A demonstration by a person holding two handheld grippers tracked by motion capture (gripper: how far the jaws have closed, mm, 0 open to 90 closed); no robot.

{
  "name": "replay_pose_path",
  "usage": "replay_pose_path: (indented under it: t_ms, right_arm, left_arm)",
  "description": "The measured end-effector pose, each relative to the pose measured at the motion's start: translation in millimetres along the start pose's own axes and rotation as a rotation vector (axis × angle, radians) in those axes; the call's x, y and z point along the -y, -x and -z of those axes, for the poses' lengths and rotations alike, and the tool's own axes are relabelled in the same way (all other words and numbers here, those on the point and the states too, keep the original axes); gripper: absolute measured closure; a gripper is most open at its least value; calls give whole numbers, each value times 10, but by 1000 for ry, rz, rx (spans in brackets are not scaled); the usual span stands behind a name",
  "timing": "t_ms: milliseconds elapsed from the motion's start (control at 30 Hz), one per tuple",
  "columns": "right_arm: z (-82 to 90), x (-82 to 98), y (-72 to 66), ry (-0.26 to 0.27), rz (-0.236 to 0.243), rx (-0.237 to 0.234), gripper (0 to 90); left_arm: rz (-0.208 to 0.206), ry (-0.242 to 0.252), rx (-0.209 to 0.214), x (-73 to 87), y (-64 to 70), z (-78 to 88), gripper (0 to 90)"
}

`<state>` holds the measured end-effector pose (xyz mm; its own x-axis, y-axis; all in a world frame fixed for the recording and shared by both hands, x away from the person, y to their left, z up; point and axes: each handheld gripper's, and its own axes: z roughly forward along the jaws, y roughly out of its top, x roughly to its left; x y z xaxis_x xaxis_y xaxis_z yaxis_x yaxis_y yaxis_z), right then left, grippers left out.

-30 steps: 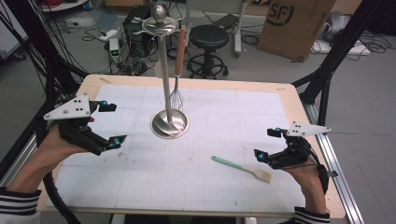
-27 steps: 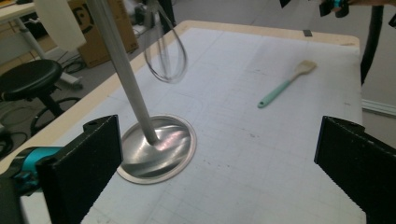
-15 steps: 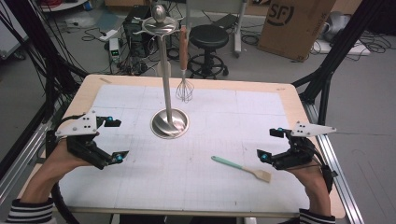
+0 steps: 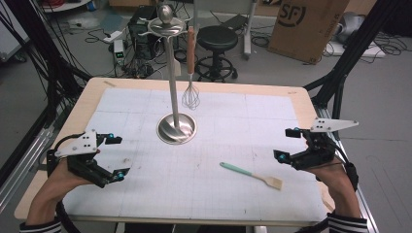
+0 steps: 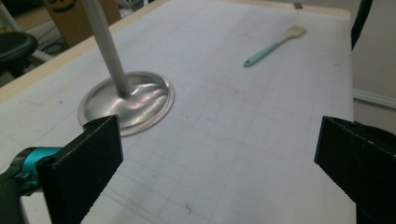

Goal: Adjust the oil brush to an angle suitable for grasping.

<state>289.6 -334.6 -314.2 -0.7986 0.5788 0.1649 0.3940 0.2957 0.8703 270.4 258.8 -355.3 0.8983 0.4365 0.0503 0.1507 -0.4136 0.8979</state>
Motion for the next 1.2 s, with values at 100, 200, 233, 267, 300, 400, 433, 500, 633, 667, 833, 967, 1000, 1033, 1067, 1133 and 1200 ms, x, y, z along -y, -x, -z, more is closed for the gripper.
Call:
replay_pose_path:
  t_ms: [100,200,233,267,300,400,433,500,633,667,833,967,1000,1033,1067,1133,1200]
  right_arm:
    - [5,-48,21,-24,-2,8,4]
    - [-22,-84,10,-63,8,12,4]
    - [-34,-88,2,-78,9,20,4]
    - [-48,-89,4,-90,19,37,4]
    - [-58,-94,2,-109,15,46,4]
    - [-86,-121,11,-153,28,58,5]
    - [-96,-128,17,-155,36,61,8]
    - [-117,-143,22,-184,29,50,9]
    - [-213,-156,41,-266,43,19,39]
    - [-239,-160,40,-281,48,15,40]
    - [-340,-169,11,-317,59,-7,40]
    - [-421,-111,-6,-374,71,-5,40]
    - [-438,-93,-7,-390,75,-5,41]
    - [-456,-76,-8,-404,75,-4,41]
    - [-474,-59,-7,-419,74,-4,41]
    - [-520,-22,-6,-449,79,4,46]
    - [-570,10,-9,-485,85,11,48]
  left_arm:
    - [11,7,-2,45,-23,-6,16]
    - [25,2,8,99,-52,-39,16]
    - [23,-12,9,110,-61,-49,16]
    - [25,-16,9,116,-66,-56,17]
    - [24,-17,7,117,-74,-53,16]
    - [31,4,6,120,-91,-21,17]
    - [29,5,1,124,-95,-8,16]
    - [38,7,0,133,-97,0,16]
    - [33,7,-4,127,-92,-5,17]
    - [32,8,-2,125,-90,-8,17]
    - [34,12,6,122,-83,-23,16]
    - [40,9,0,128,-85,-27,17]
    - [40,9,-2,131,-84,-27,17]
    - [38,6,-1,133,-86,-26,16]
    - [40,6,-1,135,-85,-25,17]
    - [41,8,-1,136,-87,-25,17]
    - [41,7,-3,136,-91,-26,16]
